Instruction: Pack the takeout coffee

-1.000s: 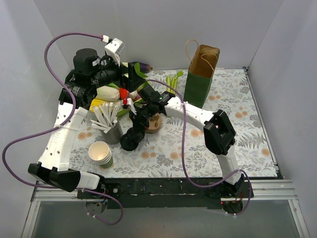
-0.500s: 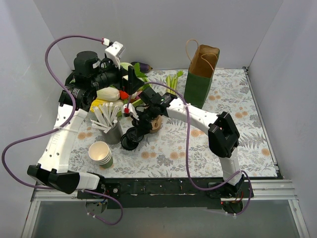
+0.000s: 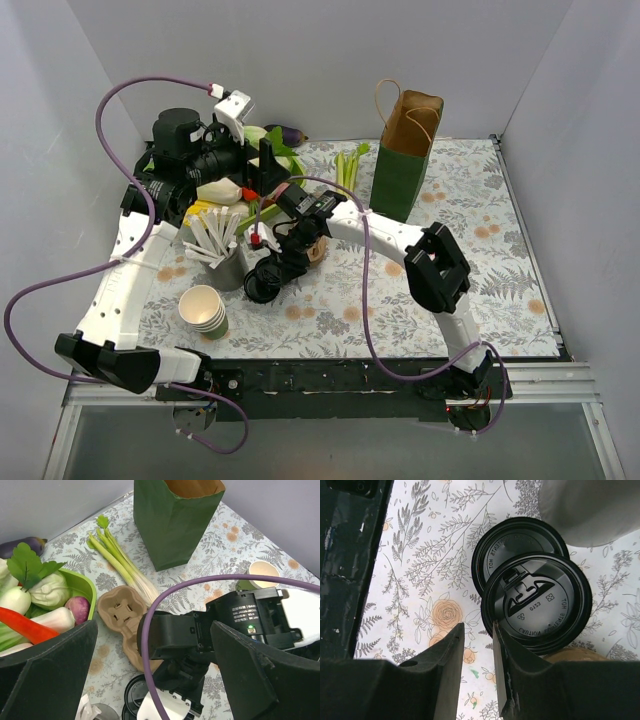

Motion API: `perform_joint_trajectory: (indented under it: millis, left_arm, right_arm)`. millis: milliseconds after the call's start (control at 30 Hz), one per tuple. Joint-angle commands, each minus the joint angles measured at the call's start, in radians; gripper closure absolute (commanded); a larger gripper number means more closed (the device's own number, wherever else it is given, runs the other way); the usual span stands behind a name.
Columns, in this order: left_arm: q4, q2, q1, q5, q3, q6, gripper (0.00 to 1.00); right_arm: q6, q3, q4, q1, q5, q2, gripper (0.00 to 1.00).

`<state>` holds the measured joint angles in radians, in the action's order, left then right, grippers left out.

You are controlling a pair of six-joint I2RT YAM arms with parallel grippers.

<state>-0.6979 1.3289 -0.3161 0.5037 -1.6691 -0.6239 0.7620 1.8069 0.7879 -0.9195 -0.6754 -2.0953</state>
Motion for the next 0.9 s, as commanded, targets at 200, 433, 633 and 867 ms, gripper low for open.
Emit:
perform_joint_trajectory:
  millis: [200,433,633,867]
  left_arm:
    - [-0.003,-0.06,0.003,-0.024,0.028,0.013,0.02]
    - [0.001,-0.056,0.003,-0.027,0.032,0.013,0.02]
    - [0.005,-0.05,0.003,-0.027,0.032,0.012,0.02]
    - [0.006,-0.043,0.003,-0.027,0.026,0.01,0.02]
  right_arm:
    - [0.04,0.071,0.036,-0.012,-0.033,-0.074,0.63]
    - [0.04,0.081,0.047,-0.022,-0.039,-0.095,0.69]
    - [0.036,0.075,0.045,-0.025,-0.038,-0.101,0.7]
    - [0.031,0.08,0.042,-0.03,-0.033,-0.111,0.73]
